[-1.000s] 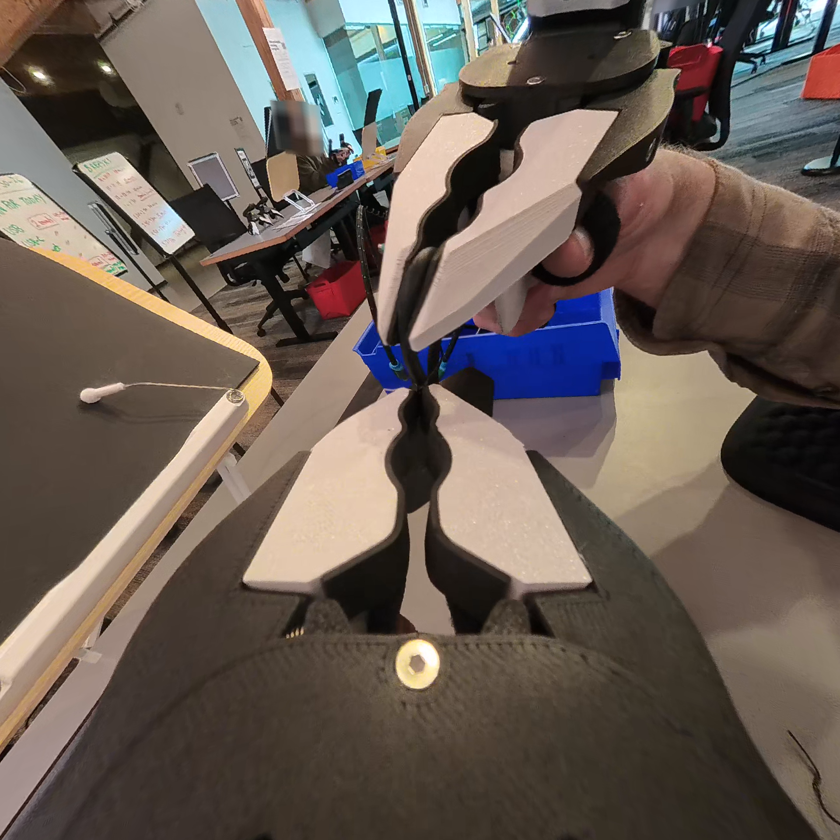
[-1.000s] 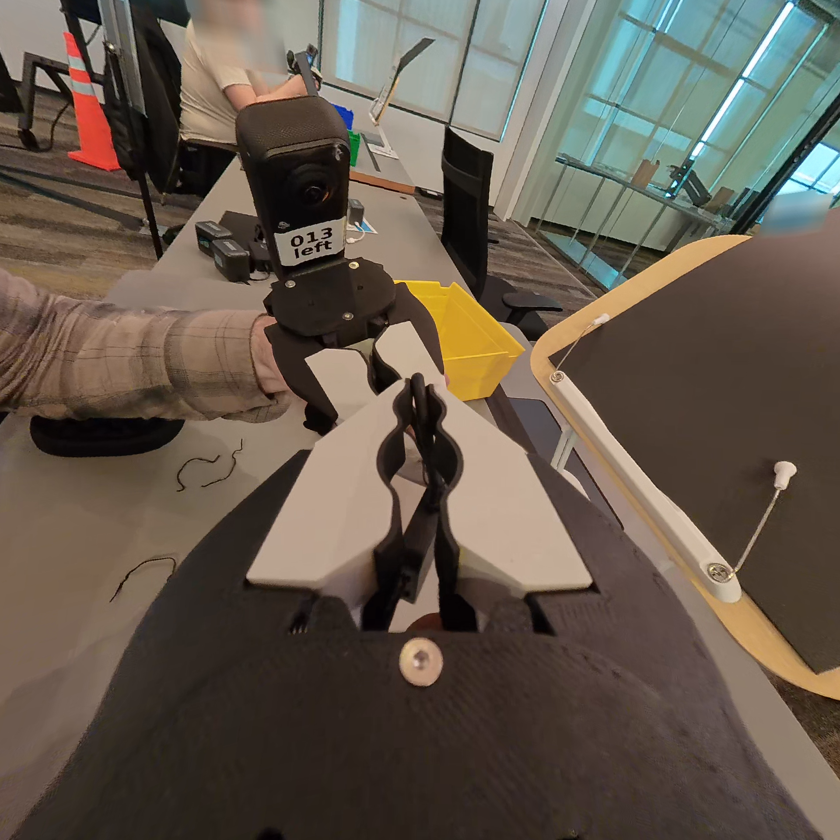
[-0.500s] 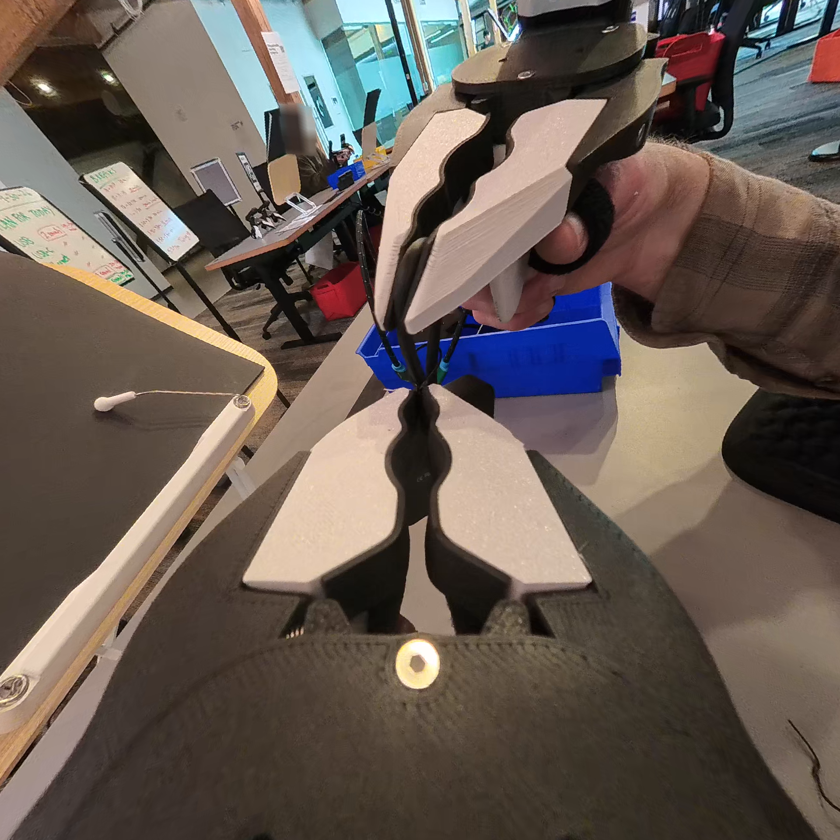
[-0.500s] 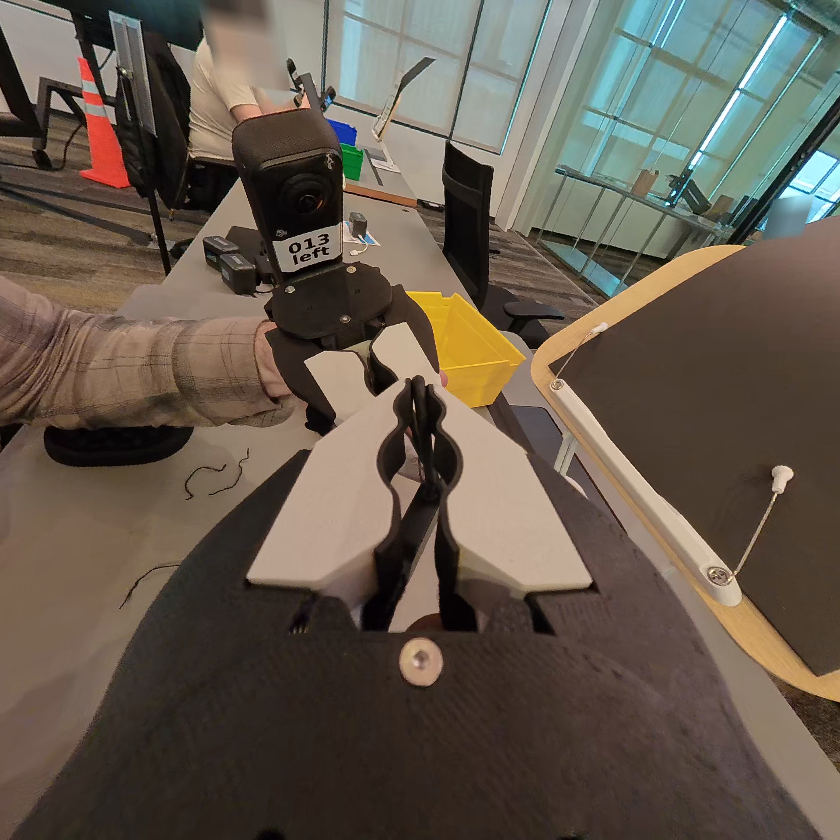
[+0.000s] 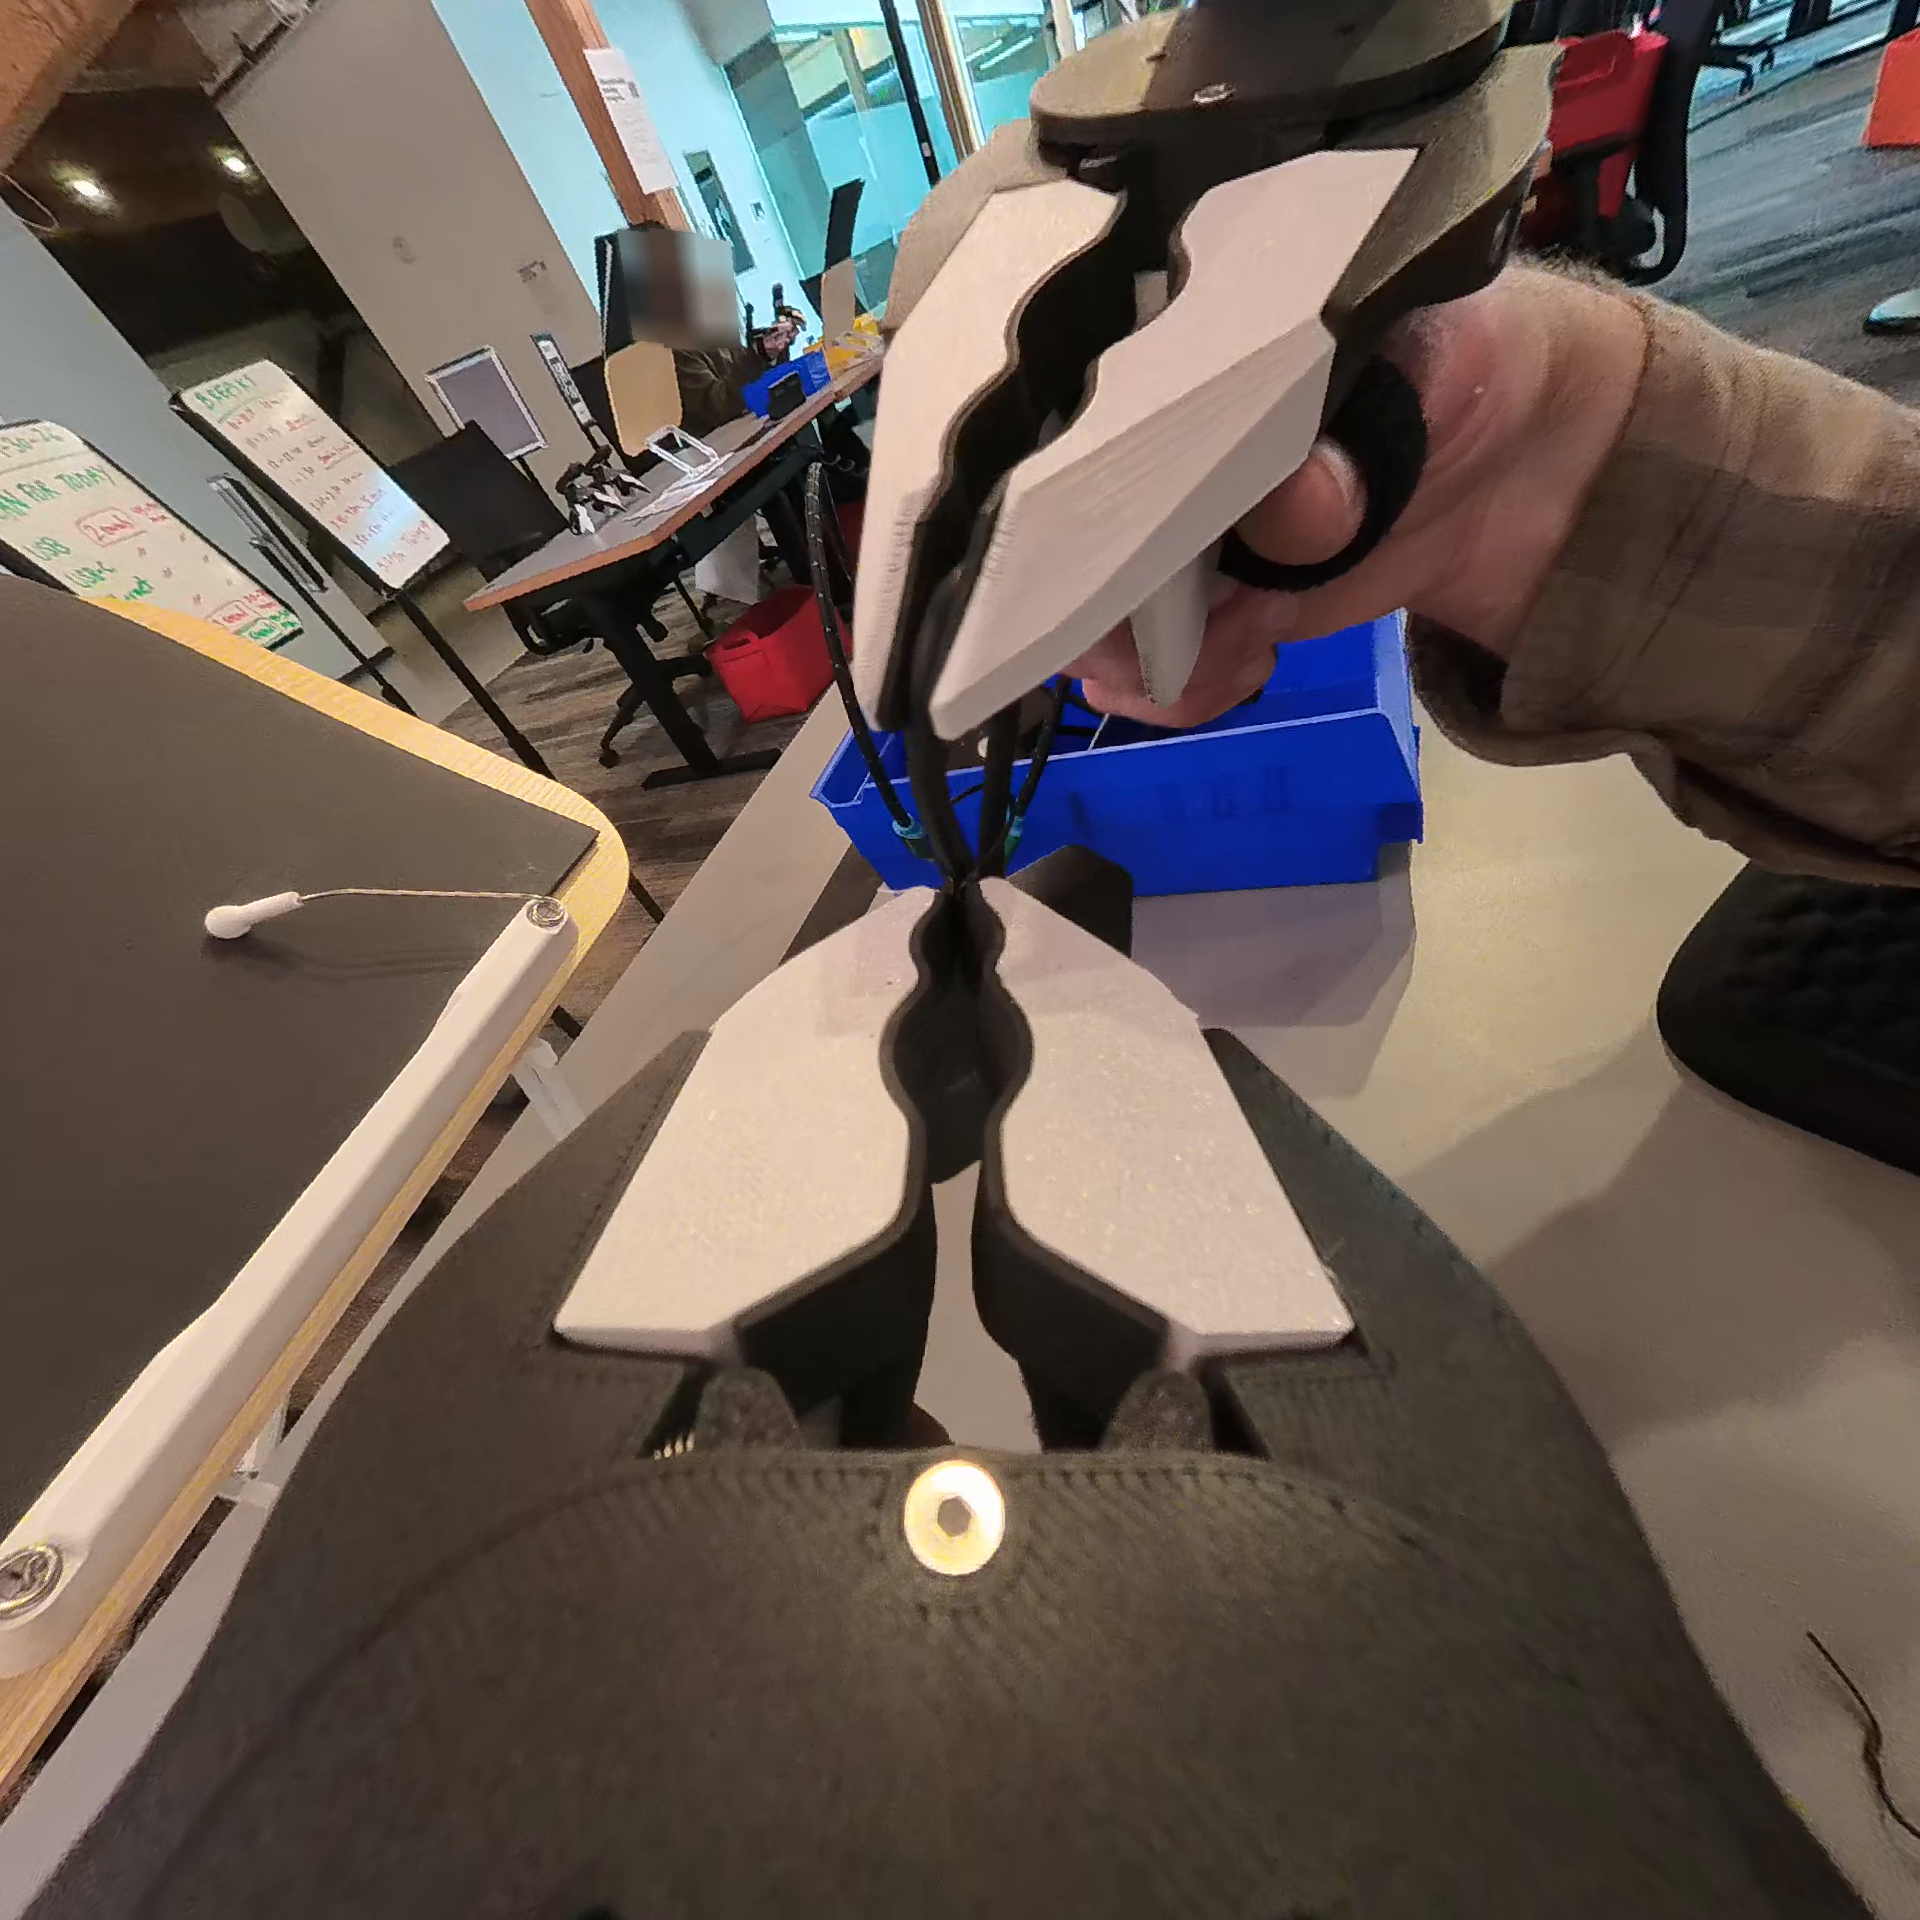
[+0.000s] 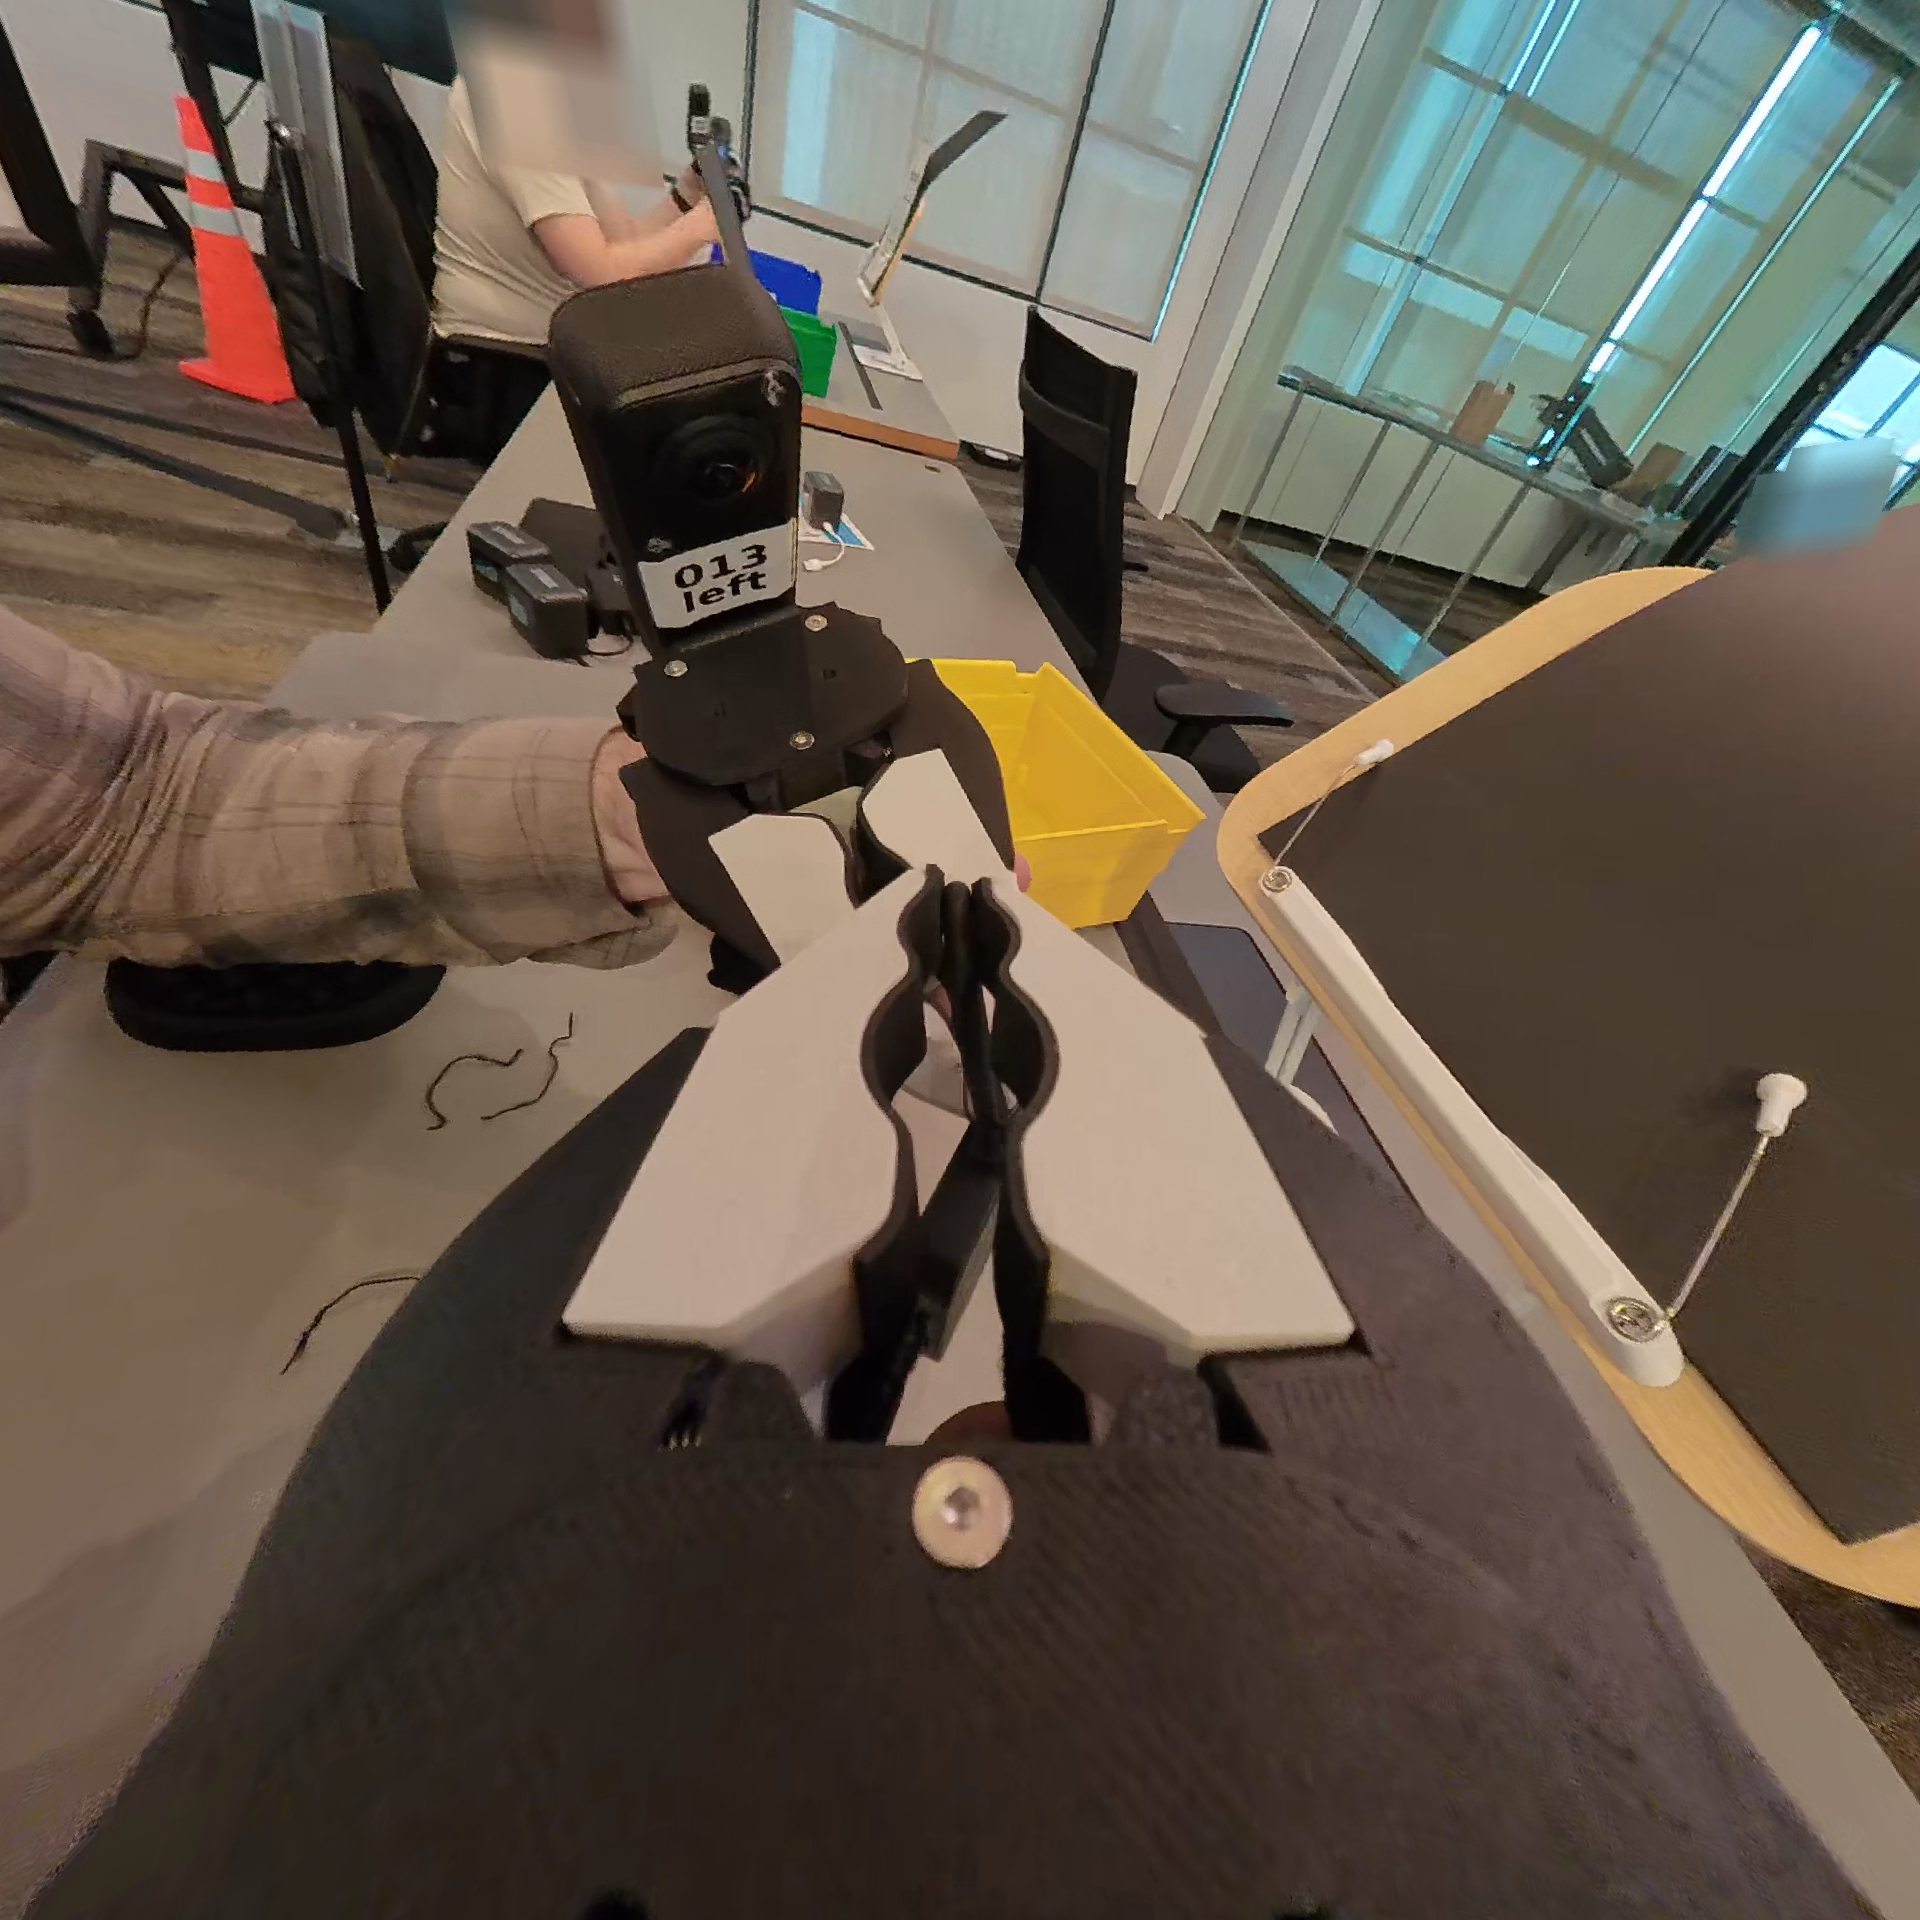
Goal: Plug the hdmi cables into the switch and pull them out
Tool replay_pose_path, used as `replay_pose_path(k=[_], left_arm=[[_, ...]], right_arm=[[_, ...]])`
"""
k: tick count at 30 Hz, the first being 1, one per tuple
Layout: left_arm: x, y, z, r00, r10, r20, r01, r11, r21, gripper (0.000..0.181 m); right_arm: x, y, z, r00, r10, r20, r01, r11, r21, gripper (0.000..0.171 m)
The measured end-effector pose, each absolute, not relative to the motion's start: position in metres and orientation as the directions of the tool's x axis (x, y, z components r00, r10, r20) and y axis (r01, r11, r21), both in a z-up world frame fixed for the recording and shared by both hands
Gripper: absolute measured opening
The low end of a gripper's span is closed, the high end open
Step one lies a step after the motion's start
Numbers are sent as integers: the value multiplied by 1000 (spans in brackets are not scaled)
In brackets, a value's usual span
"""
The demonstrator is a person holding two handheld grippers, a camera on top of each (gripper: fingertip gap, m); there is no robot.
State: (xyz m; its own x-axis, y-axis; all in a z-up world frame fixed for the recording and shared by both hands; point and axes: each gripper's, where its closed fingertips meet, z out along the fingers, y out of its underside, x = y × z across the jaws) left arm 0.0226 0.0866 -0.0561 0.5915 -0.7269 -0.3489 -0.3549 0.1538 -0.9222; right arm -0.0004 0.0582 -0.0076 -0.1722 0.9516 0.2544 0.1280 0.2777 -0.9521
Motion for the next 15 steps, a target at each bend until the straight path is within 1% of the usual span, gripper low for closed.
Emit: replay_pose_path(k=[7,11,15], left_arm=[[19,86,-52,598,-723,-347,-349,154,-924,0],[16,87,-49,612,-708,-351,-349,155,-924,1],[16,87,-43,631,-696,-342,-329,159,-931,1]], right_arm=[[3,54,-5,-202,945,257,104,281,-954,2],[6,47,-8,-254,933,256,88,286,-954,3],[11,39,-12,-293,905,309,91,348,-933,5]])
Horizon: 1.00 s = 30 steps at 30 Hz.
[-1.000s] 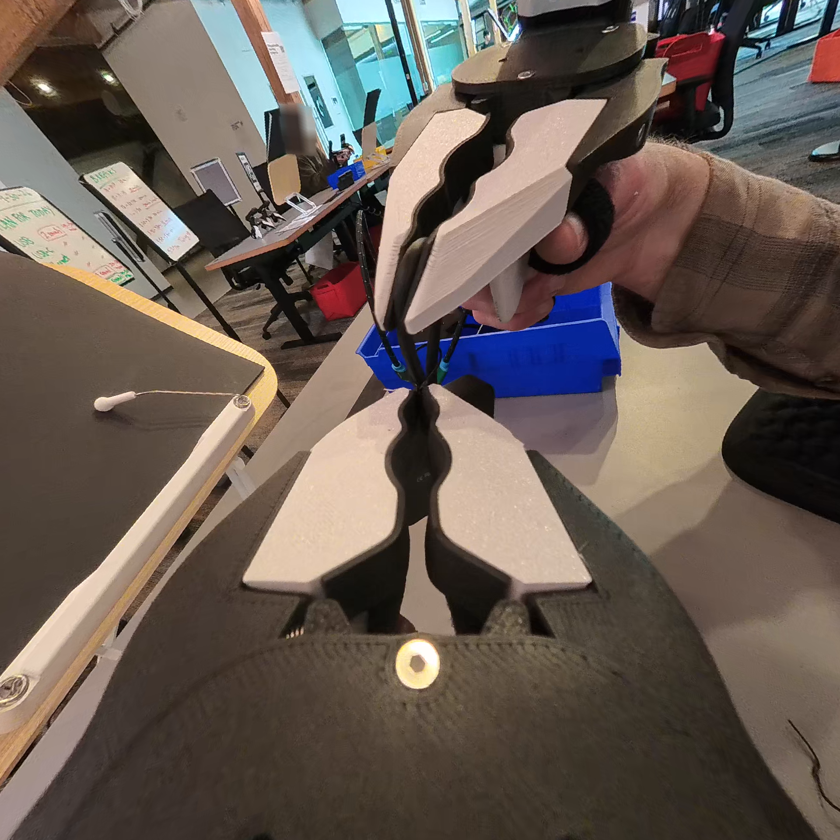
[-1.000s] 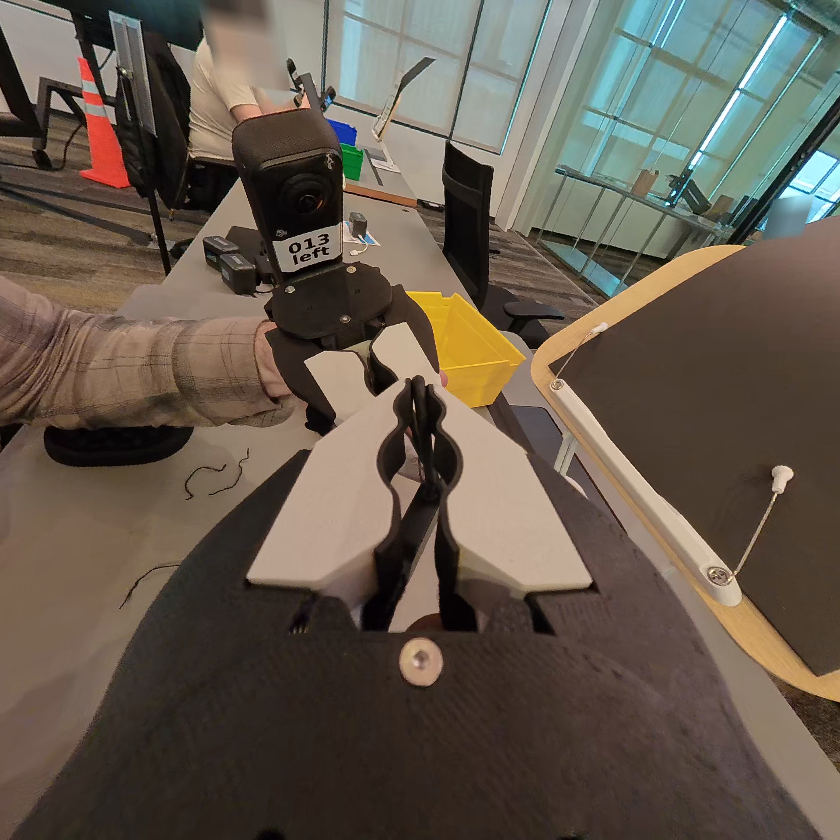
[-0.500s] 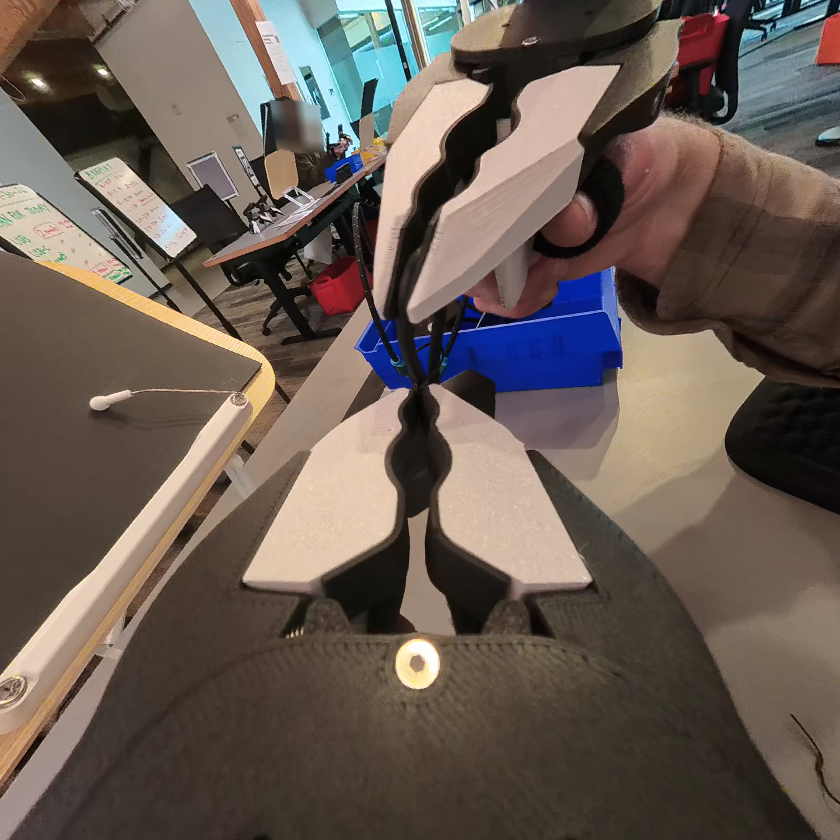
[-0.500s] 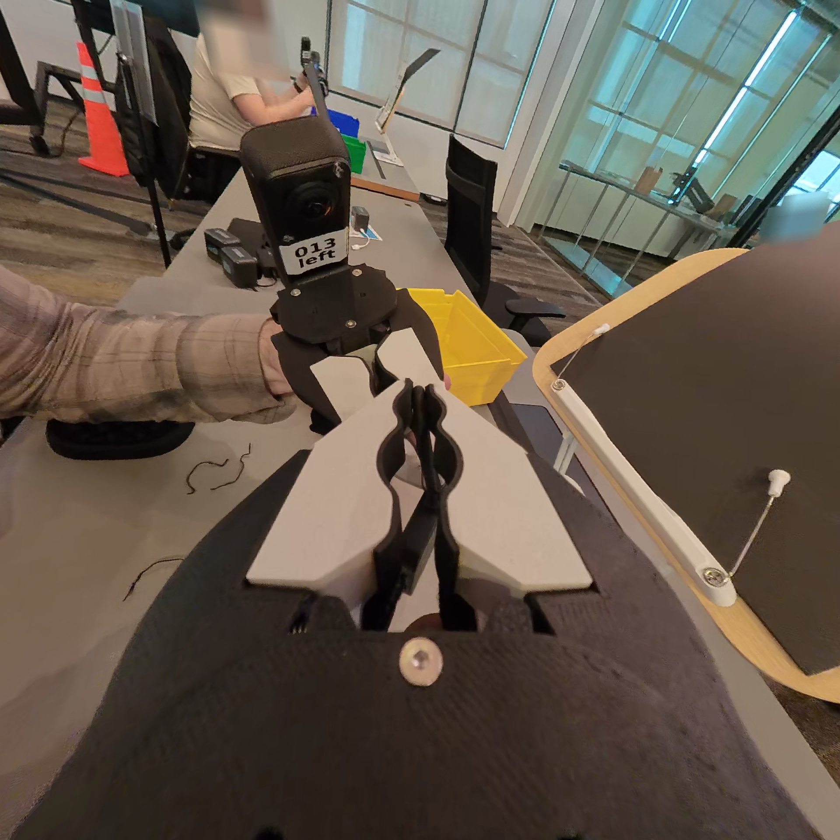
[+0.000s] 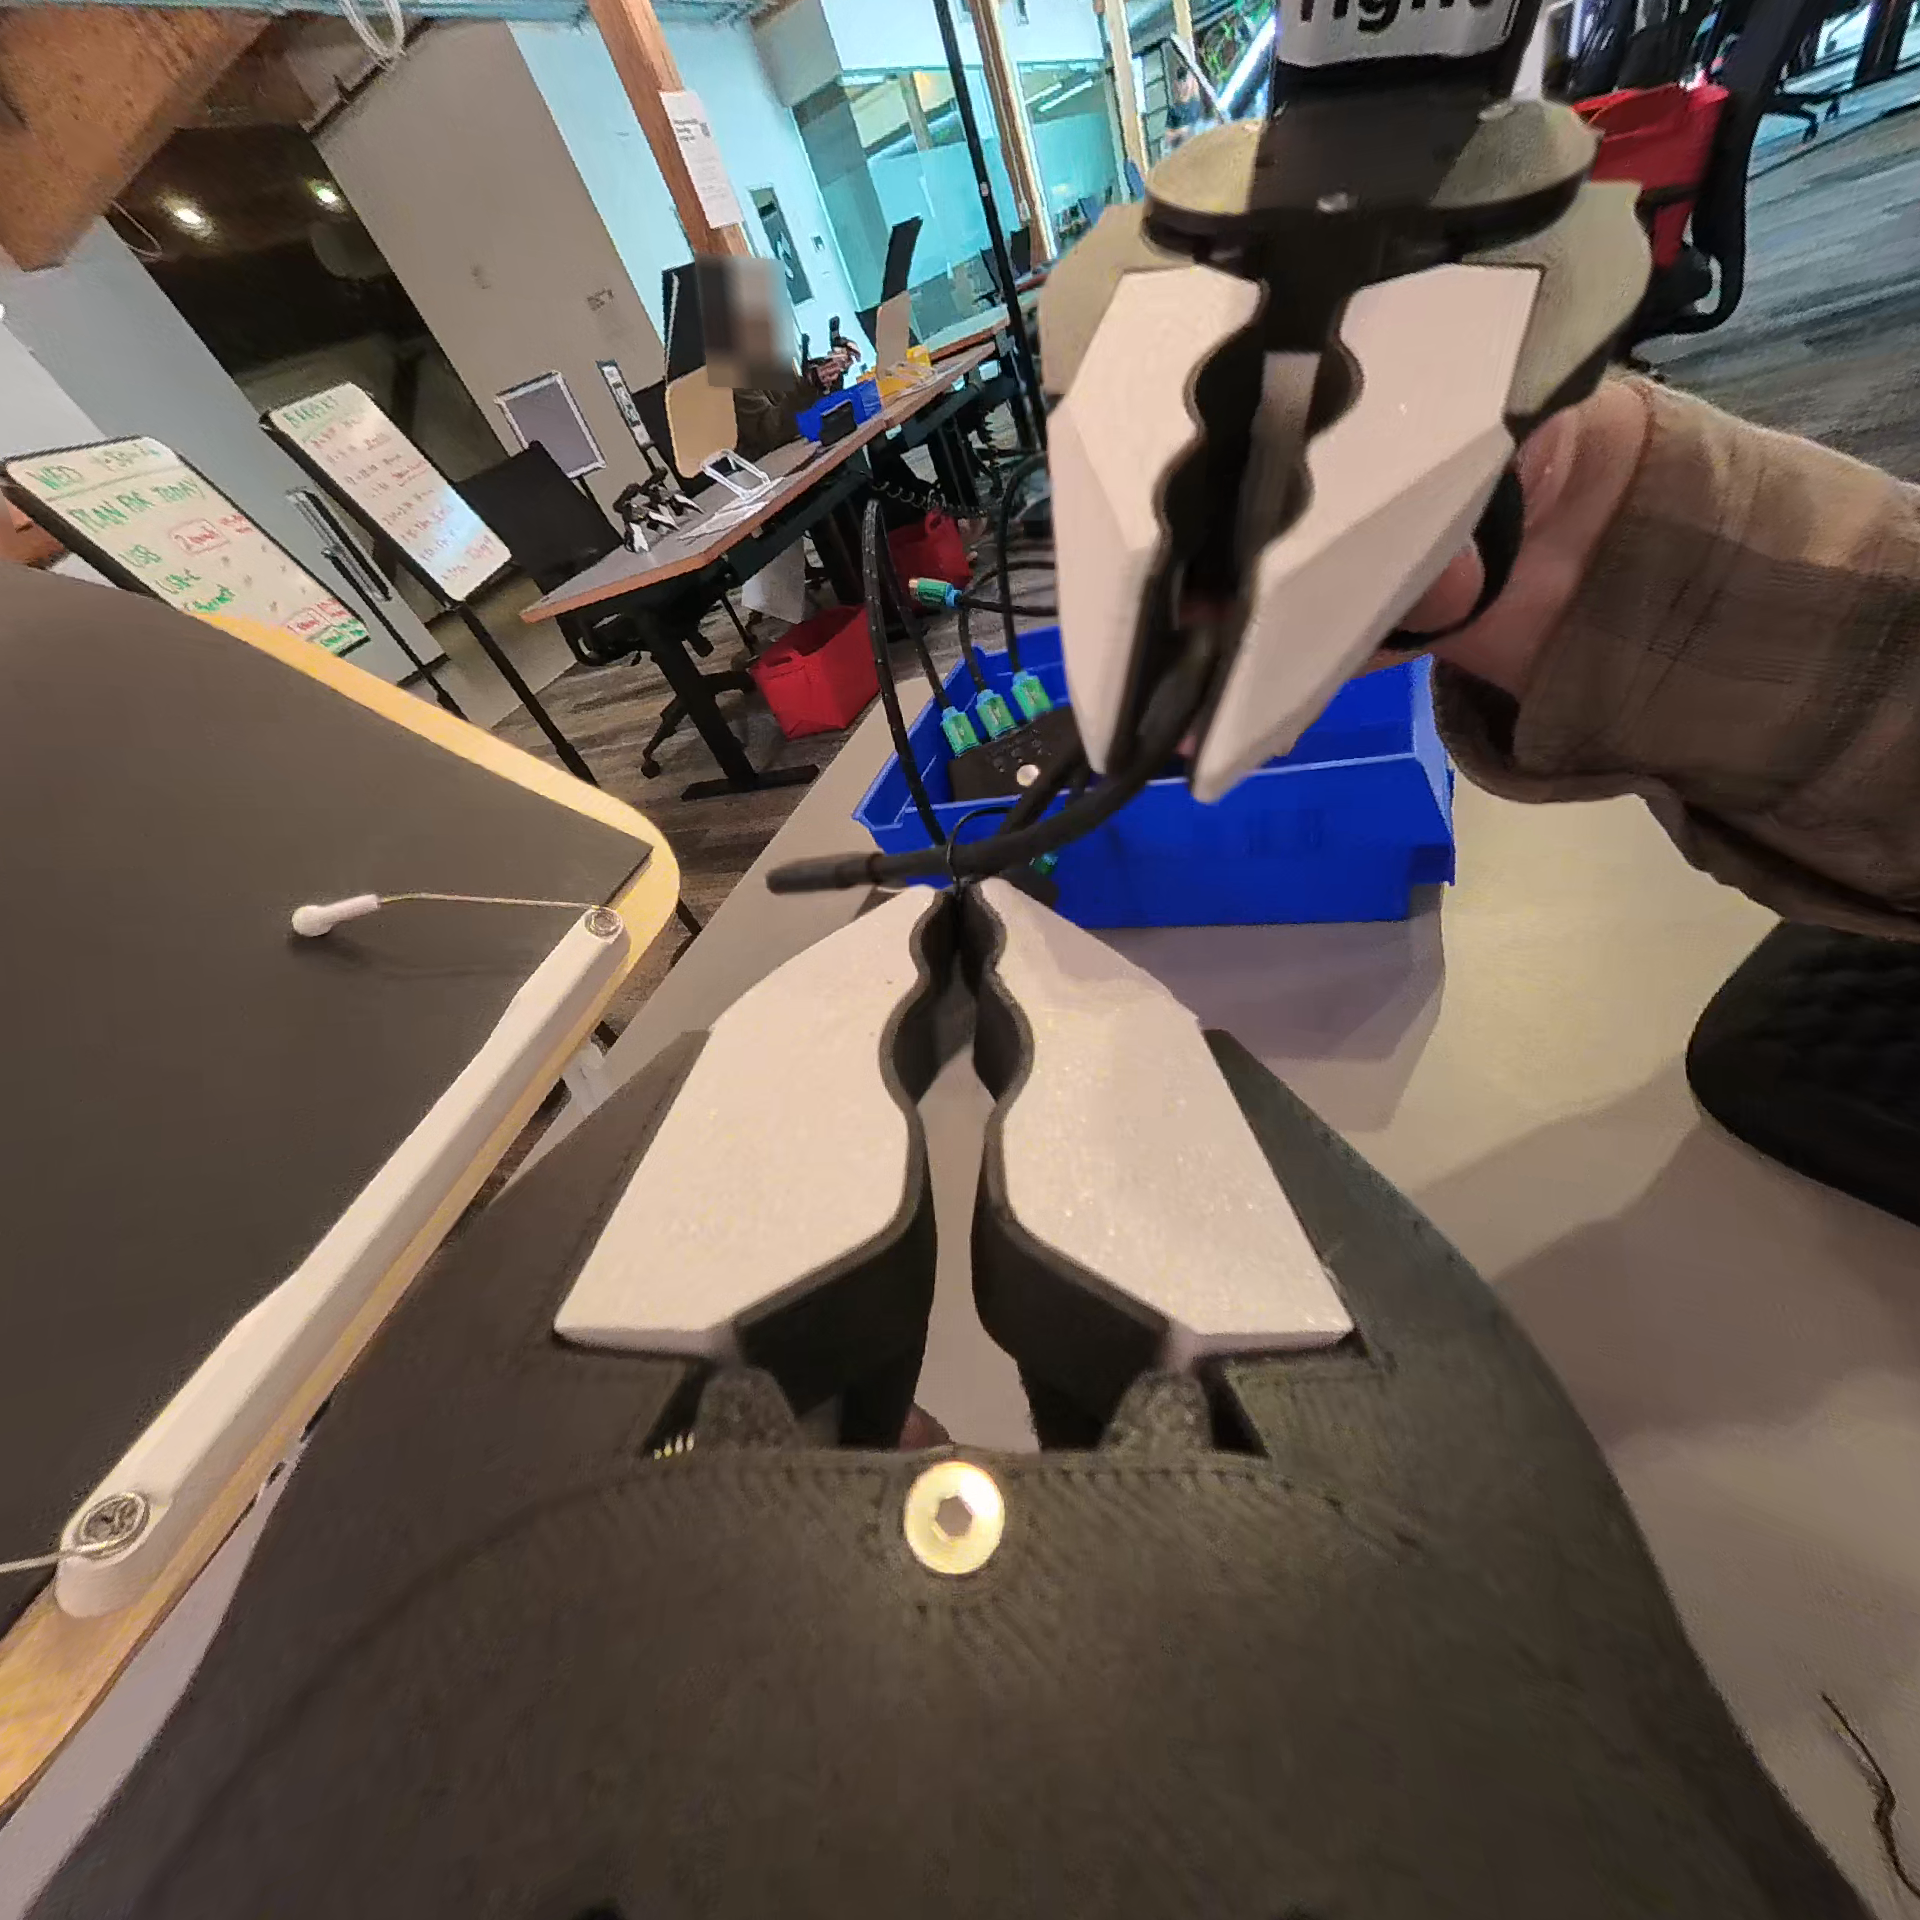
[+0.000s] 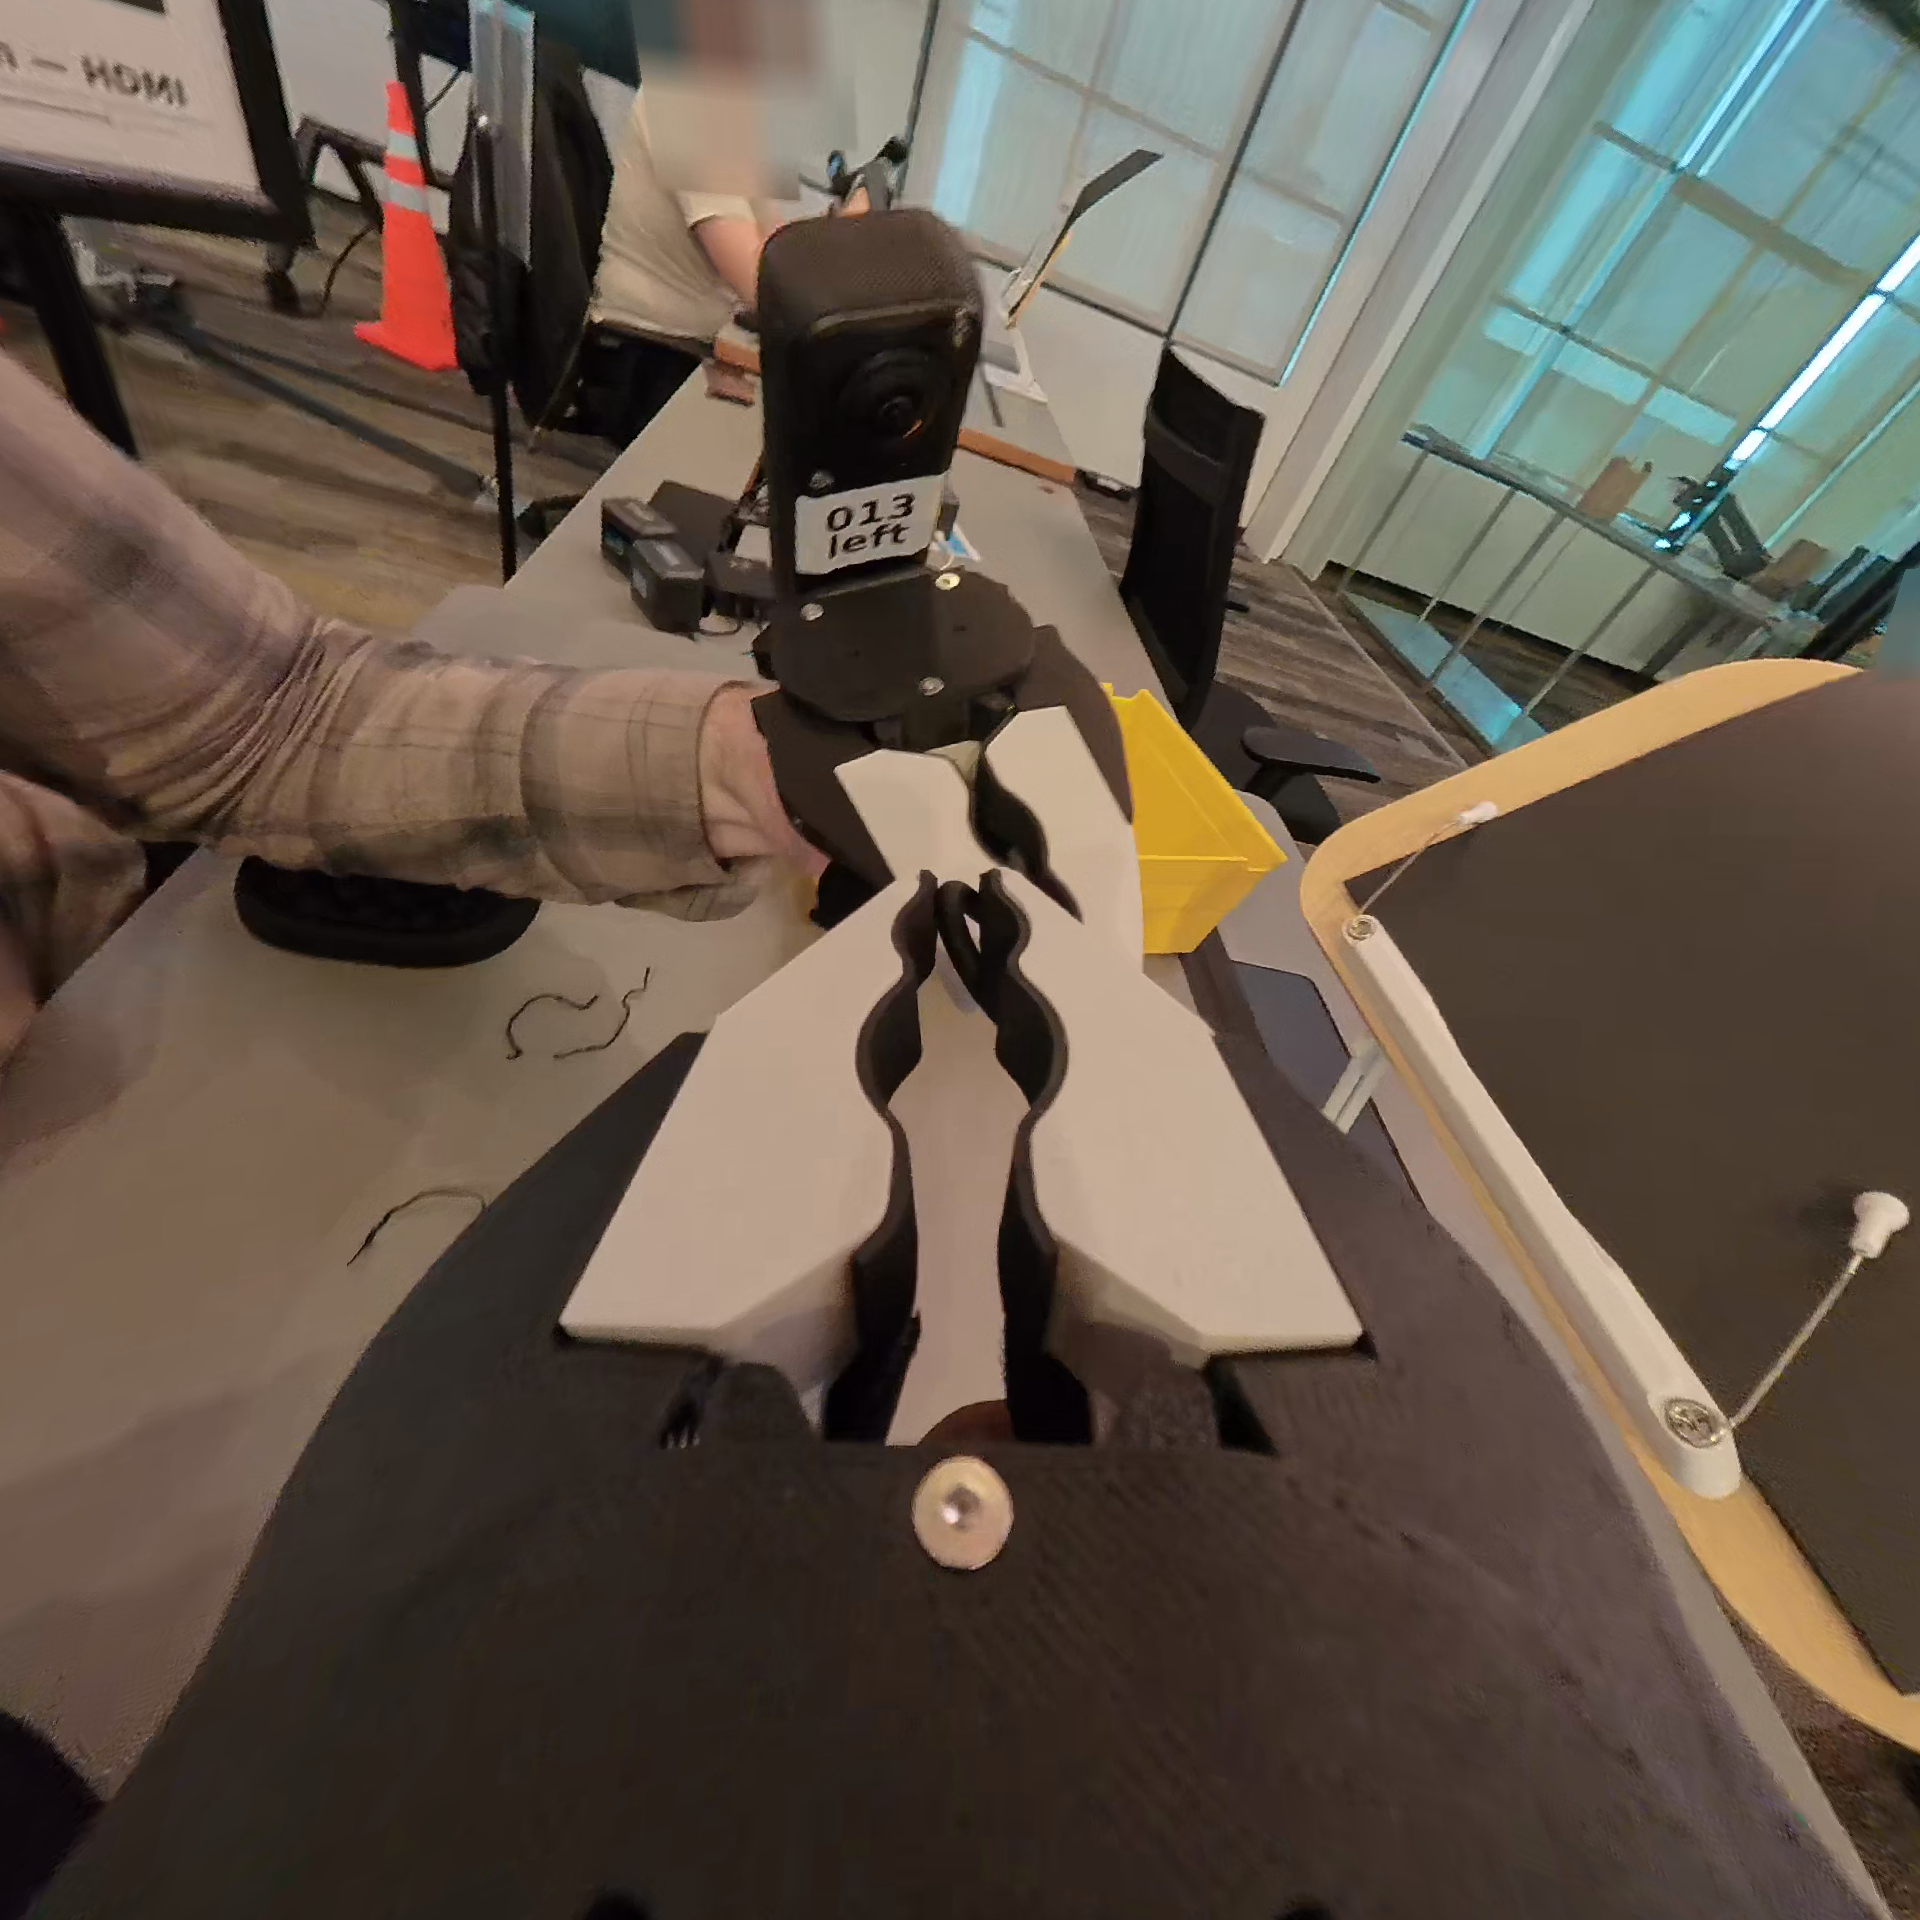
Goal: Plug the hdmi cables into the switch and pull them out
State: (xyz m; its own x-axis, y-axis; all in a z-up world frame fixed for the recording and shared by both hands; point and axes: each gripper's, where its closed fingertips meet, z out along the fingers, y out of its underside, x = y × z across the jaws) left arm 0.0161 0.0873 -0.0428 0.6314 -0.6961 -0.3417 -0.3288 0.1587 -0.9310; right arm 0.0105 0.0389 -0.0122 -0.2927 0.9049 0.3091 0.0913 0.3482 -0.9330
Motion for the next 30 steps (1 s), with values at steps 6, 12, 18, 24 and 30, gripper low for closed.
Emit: replay_pose_path(k=[6,12,18,24,30], left_arm=[[21,85,-33,654,-675,-342,-300,183,-936,1],[25,82,-22,678,-642,-358,-287,217,-933,1],[26,80,-12,698,-617,-362,-263,250,-932,1],[28,78,-8,701,-607,-374,-257,274,-927,1],[25,78,-6,709,-598,-374,-254,278,-926,1]], right_arm=[[20,30,-21,-352,871,343,108,402,-909,6],[28,29,-22,-372,852,368,100,431,-897,7],[32,30,-23,-371,848,379,103,443,-890,8],[33,28,-20,-369,844,389,90,449,-889,6],[30,31,-21,-344,840,419,108,479,-871,0]])
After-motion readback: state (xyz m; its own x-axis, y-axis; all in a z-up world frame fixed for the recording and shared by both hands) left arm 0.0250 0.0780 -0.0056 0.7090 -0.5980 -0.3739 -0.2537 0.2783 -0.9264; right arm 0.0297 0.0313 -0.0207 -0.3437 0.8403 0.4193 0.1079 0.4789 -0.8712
